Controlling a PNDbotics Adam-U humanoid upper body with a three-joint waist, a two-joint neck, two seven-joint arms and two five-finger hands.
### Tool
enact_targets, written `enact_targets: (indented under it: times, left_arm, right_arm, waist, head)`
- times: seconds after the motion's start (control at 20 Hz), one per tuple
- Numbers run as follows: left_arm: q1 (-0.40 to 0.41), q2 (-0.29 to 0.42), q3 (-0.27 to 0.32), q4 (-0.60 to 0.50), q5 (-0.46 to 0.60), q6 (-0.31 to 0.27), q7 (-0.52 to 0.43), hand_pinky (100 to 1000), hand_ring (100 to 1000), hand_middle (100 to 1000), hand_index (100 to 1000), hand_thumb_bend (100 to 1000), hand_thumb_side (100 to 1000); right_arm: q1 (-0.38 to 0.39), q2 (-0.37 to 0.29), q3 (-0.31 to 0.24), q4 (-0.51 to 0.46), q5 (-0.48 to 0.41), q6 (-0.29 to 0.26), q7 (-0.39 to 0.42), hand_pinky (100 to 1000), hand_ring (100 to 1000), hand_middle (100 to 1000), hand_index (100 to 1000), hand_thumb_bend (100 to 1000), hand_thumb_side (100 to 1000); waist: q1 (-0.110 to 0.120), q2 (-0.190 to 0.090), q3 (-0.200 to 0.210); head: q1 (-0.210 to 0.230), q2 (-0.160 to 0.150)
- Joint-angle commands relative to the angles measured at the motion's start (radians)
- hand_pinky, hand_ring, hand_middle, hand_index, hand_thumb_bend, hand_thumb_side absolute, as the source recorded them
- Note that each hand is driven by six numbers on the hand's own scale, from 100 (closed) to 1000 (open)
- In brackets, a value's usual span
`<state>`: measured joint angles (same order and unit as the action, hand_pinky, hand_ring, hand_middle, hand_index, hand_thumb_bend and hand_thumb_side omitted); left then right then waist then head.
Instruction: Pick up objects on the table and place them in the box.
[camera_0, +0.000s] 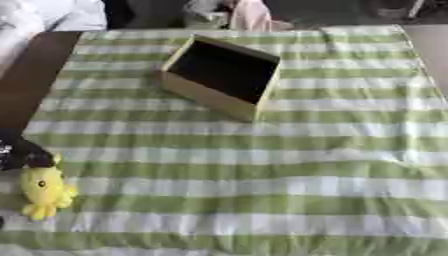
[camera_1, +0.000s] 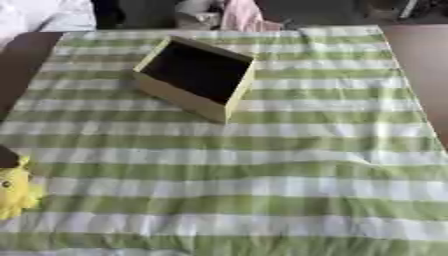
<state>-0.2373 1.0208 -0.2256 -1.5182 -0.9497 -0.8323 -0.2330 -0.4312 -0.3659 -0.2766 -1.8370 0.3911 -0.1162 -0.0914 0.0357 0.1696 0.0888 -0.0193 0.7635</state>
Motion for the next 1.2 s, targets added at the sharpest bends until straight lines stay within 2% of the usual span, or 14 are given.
enact_targets:
  times: [0.05,0.15,0.4,0.7,0.9,1.2]
  left_arm:
    - [-0.012,0.037,0.004,0.009,-0.024,-0.006,0.056,815,877,858,1000,569,193]
    - [-0.012,0.031,0.0,0.023,-0.024,-0.007,0.088,798,871,851,999,517,187]
    - [-0.023,0.022,-0.008,0.06,-0.006,-0.011,0.106,794,875,854,1000,503,178]
    - [-0.047,0.009,-0.015,0.079,-0.006,-0.009,0.114,784,875,849,989,466,122]
    - [-0.077,-0.011,-0.033,0.107,0.003,-0.017,0.11,765,867,830,972,391,119]
    - [-0.112,-0.031,-0.057,0.137,0.018,-0.04,0.063,761,866,826,956,390,120]
  right_arm:
    - [-0.011,-0.012,-0.004,-0.024,-0.004,0.003,0.003,644,736,767,775,100,794]
    - [-0.01,-0.009,-0.003,-0.024,-0.005,0.003,0.005,644,735,766,775,100,795]
    - [-0.01,-0.005,-0.004,-0.024,-0.005,0.004,0.008,643,733,765,775,100,795]
    - [-0.008,-0.003,-0.005,-0.023,-0.007,0.004,0.011,642,729,764,775,100,796]
    - [-0.007,0.002,-0.004,-0.024,-0.009,0.004,0.014,641,727,763,774,100,796]
    - [-0.005,0.005,-0.006,-0.024,-0.012,0.004,0.013,639,725,763,773,100,797]
  waist:
    - [0.001,-0.012,-0.001]
    - [0.0,-0.011,-0.001]
    - [0.0,-0.01,-0.004]
    - [-0.001,-0.008,-0.008]
    - [-0.001,-0.007,-0.014]
    - [-0.001,-0.003,-0.022]
  head:
    - [0.0,0.006]
    - [0.001,0.006]
    - [0.005,0.006]
    - [0.01,0.006]
    - [0.012,0.006]
    - [0.015,0.006]
